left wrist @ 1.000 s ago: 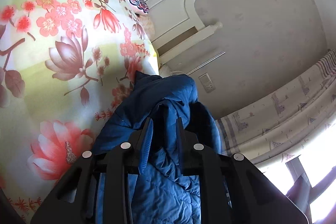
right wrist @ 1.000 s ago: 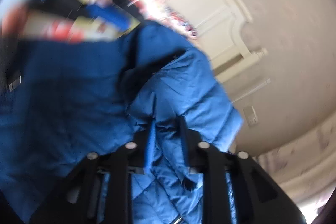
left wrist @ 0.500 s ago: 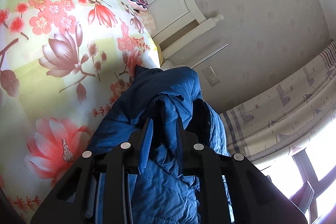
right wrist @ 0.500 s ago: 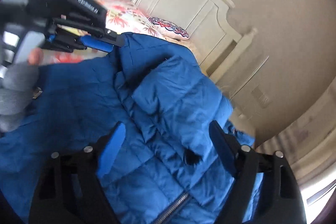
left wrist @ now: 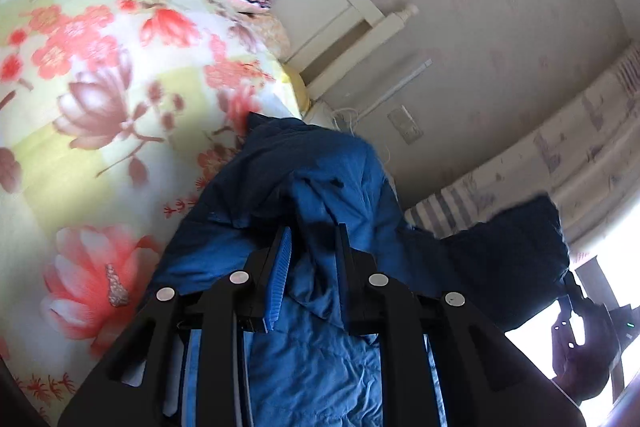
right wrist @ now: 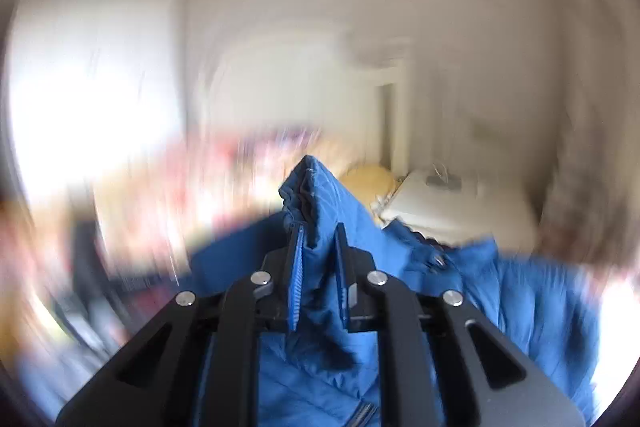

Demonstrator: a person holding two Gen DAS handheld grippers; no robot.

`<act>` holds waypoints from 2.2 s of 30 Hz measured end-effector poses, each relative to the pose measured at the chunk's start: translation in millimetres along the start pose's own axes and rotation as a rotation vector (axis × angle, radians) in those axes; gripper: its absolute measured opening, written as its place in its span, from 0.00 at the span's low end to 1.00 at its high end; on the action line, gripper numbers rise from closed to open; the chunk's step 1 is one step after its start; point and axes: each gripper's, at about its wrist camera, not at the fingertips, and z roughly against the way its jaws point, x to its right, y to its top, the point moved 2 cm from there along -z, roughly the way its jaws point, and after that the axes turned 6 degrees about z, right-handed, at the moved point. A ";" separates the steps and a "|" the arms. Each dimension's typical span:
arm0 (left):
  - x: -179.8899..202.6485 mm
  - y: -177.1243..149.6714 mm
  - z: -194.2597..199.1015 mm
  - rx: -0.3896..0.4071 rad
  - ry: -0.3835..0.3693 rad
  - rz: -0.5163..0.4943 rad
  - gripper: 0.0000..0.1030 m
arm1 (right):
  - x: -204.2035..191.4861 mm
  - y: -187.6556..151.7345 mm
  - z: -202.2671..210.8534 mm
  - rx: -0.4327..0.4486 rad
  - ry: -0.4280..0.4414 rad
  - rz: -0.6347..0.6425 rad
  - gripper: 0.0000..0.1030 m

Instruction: Fold large clothes

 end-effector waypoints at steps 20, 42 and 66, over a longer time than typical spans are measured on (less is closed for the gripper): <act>10.6 -7.6 0.0 0.016 0.057 -0.083 0.12 | 187.5 -110.9 20.1 -0.188 -0.145 -0.724 0.63; 7.5 -6.1 6.1 0.047 0.085 -0.063 0.12 | 152.0 -119.9 60.3 -0.207 -0.258 -0.560 0.27; 72.9 4.9 10.0 0.085 0.151 -0.219 0.12 | 85.7 -99.4 -24.0 -0.513 -0.507 0.091 0.60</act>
